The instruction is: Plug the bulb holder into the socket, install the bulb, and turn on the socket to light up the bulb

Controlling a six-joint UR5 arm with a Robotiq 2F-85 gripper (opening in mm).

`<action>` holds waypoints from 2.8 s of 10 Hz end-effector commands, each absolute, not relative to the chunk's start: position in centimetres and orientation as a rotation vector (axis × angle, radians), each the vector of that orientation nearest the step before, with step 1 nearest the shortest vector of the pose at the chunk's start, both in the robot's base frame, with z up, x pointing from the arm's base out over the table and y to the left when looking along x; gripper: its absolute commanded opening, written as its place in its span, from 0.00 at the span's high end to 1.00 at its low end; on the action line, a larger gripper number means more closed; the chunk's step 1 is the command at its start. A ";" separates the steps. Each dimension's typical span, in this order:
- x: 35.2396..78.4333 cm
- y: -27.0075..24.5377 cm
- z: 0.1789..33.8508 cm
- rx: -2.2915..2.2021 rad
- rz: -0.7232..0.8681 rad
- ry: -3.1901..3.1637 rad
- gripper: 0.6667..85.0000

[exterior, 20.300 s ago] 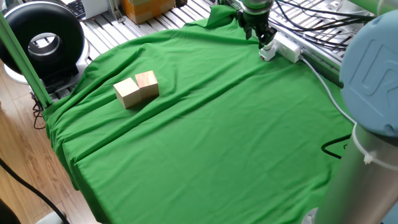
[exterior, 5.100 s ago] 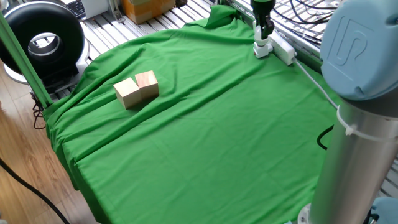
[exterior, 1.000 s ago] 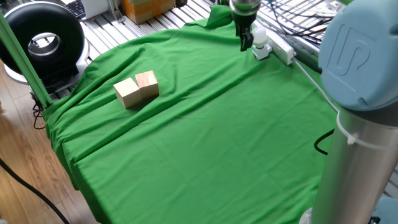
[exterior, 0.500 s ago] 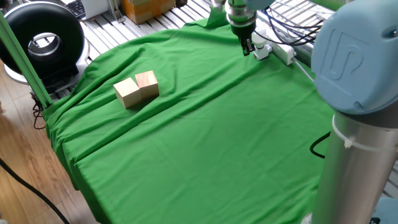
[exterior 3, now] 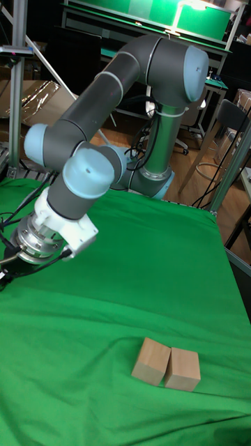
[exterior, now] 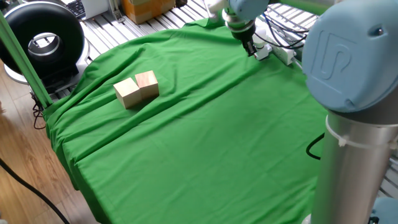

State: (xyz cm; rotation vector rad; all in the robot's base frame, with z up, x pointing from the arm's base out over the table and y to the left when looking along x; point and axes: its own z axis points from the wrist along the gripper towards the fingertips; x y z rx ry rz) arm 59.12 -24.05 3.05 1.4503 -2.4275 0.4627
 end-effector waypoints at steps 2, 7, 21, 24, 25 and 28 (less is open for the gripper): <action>60.0 -25.3 1.2 1.403 0.542 -2.409 1.00; 60.2 -28.3 2.7 1.370 0.663 -2.316 1.00; 64.3 -24.2 -0.4 1.653 0.559 -2.418 1.00; 61.1 -23.7 -0.2 1.545 0.484 -2.409 1.00; 60.1 -23.5 0.4 1.510 0.476 -2.411 1.00; 58.8 -23.9 2.0 1.456 0.482 -2.414 1.00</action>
